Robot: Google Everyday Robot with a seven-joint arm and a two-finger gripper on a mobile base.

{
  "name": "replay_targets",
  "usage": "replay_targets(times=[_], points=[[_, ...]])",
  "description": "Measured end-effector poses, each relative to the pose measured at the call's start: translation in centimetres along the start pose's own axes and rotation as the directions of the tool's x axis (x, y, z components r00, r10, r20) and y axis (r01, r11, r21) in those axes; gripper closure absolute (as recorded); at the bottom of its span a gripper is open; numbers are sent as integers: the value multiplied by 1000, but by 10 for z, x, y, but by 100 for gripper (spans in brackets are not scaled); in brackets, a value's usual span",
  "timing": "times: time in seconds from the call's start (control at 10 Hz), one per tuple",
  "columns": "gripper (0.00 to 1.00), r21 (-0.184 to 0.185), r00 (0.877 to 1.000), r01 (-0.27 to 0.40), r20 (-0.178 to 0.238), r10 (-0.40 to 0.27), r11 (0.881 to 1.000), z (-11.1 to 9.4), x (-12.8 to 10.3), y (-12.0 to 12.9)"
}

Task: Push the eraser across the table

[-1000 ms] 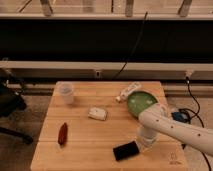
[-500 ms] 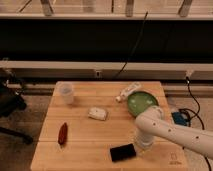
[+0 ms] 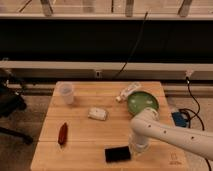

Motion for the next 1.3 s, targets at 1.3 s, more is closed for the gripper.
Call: replay_targets(times=[1.3], points=[[100, -8, 977, 203, 73, -201, 979, 9, -79, -33]])
